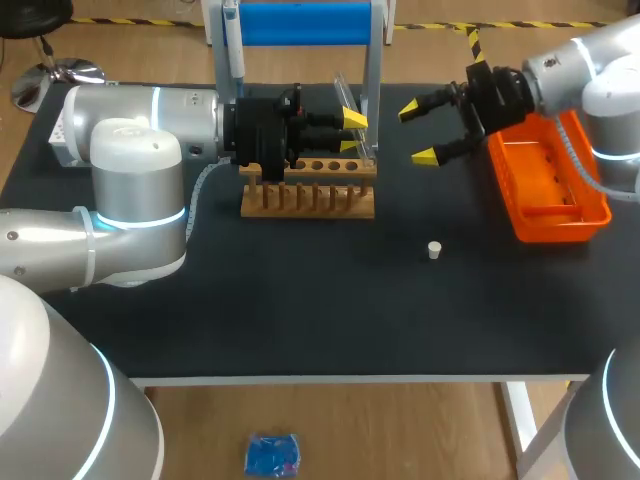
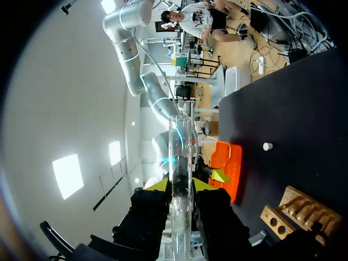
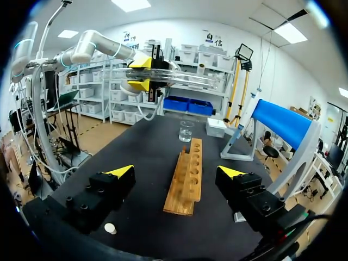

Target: Invert the test tube, pick up the pipette, mount the tip to pipette, aspirate from beaker and dispense into the tube, eject the tip, return the pipette, and cap with the stopper.

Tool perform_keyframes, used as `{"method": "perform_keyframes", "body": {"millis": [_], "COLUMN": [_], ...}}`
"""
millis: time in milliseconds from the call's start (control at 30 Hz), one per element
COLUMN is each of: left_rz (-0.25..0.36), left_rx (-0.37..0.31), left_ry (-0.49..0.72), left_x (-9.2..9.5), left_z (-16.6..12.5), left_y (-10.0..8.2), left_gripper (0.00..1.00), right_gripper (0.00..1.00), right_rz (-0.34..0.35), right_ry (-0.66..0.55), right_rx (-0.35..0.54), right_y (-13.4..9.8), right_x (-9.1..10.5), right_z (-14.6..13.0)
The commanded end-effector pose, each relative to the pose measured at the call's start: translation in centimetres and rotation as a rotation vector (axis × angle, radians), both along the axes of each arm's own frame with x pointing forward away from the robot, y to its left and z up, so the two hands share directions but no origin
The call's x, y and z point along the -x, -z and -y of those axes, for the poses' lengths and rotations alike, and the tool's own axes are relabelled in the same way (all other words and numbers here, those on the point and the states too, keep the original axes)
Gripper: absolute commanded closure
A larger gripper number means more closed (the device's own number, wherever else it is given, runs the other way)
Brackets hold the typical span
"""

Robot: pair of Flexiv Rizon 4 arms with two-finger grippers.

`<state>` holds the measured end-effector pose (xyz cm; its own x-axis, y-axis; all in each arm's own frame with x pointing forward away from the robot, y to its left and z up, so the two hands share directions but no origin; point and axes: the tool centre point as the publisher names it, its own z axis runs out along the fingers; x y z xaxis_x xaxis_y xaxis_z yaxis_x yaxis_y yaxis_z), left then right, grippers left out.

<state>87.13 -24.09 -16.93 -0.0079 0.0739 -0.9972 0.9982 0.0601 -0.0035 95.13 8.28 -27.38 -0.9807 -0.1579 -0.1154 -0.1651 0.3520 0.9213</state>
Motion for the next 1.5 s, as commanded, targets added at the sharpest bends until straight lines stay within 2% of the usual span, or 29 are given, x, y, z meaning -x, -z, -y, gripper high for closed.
{"method": "perform_keyframes", "body": {"millis": [33, 67, 100, 133, 200, 267, 467, 600, 700, 733, 767, 1333, 1400, 1500], "left_rz": [-0.119, -0.177, -0.236, -0.293, -0.35, -0.431, -0.562, -0.664, -0.732, -0.739, -0.717, -0.717, -0.785, -0.889], "left_rx": [-0.041, -0.091, -0.1, -0.068, -0.024, 0.01, 0.065, 0.159, 0.192, 0.184, 0.181, 0.181, 0.176, 0.219], "left_ry": [-0.074, -0.082, -0.109, -0.146, -0.15, -0.17, -0.17, -0.184, -0.176, -0.179, -0.192, -0.192, -0.2, -0.198], "left_x": [-1.1, -1.6, -2.1, -2.6, -3.4, -4.1, -5.3, -5.7, -5.8, -5.8, -5.9, -5.9, -6.3, -6.7], "left_z": [-0.4, -0.5, -0.6, -0.8, -1.1, -1.3, -1.6, -2.2, -2.4, -2.5, -2.7, -2.7, -2.6, -2.9], "left_y": [0.5, 0.7, 0.9, 0.9, 0.7, 0.4, -0.5, -0.6, -0.7, -0.7, -1.0, -1.0, -1.2, -1.4], "left_gripper": [1.0, 1.0, 1.0, 1.0, 1.0, 1.0, 1.0, 1.0, 1.0, 1.0, 1.0, 1.0, 1.0, 1.0], "right_gripper": [0.0, 0.0, 0.0, 0.0, 0.0, 0.0, 0.0, 0.0, 0.0, 0.0, 0.0, 0.0, 0.0, 0.0], "right_rz": [0.0, 0.0, 0.0, 0.0, 0.0, 0.0, 0.0, 0.0, 0.0, 0.0, 0.0, 0.0, 0.0, 0.0], "right_ry": [0.0, 0.0, 0.0, 0.0, 0.0, 0.0, 0.0, 0.0, 0.0, 0.0, 0.0, 0.0, 0.0, 0.0], "right_rx": [0.002, 0.002, 0.002, 0.002, 0.002, 0.002, 0.002, 0.002, 0.002, 0.002, 0.002, 0.002, 0.002, 0.002], "right_y": [-0.1, -0.1, -0.1, -0.1, -0.1, -0.1, -0.1, -0.1, -0.1, -0.1, -0.1, -0.1, -0.1, -0.1], "right_x": [0.1, 0.1, 0.1, 0.1, 0.1, 0.1, 0.1, 0.1, 0.1, 0.1, 0.1, 0.1, 0.1, 0.1], "right_z": [0.1, 0.1, 0.1, 0.1, 0.1, 0.1, 0.1, 0.1, 0.1, 0.1, 0.1, 0.1, 0.1, 0.1]}}
